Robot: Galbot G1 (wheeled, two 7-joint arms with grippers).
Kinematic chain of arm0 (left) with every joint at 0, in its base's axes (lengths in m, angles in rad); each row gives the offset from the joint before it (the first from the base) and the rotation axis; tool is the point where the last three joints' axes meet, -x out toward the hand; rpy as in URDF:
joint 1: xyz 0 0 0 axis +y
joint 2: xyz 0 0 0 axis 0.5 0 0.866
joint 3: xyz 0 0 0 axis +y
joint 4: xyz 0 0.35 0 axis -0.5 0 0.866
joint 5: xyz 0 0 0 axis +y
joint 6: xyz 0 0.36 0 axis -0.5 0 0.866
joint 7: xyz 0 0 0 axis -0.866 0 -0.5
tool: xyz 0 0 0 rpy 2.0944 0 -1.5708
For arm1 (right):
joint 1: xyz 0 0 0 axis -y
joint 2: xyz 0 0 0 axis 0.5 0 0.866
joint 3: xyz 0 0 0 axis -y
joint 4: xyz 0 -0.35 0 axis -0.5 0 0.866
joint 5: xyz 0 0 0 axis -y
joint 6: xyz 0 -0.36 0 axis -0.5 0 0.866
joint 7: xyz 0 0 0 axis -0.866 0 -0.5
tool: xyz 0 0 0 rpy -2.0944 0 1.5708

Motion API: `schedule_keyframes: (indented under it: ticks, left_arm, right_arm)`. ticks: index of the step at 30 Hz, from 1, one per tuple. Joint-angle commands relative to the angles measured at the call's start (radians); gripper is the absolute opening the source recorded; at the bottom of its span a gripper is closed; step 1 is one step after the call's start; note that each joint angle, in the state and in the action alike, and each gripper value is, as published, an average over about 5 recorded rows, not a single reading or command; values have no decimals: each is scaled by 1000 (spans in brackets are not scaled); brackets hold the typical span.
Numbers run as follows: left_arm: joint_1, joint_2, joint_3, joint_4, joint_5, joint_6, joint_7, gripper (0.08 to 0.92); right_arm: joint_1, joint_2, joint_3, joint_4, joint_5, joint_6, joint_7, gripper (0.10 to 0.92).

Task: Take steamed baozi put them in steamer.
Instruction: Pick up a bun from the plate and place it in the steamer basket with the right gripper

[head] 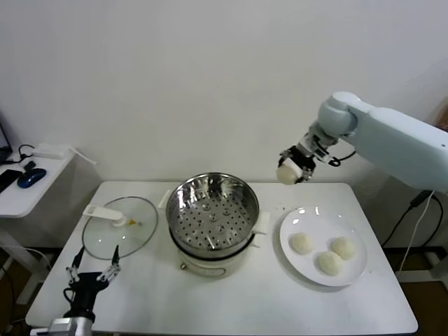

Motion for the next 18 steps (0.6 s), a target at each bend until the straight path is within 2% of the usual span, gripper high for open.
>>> schedule_keyframes:
  ticks: [1,9,18]
  left_arm:
    - [2,3,1,-6,4,4,1,823]
    - [10,5,-9,-23,-24,15,-1,823]
    - [20,7,-12,-23,-29,13,-3,823]
  right_arm:
    - [50,202,-15,21,-116,86,4,712]
    - [-90,397,45,-139,-272,190,22,712]
    - [-188,472,79,-213,-429,264,40,712]
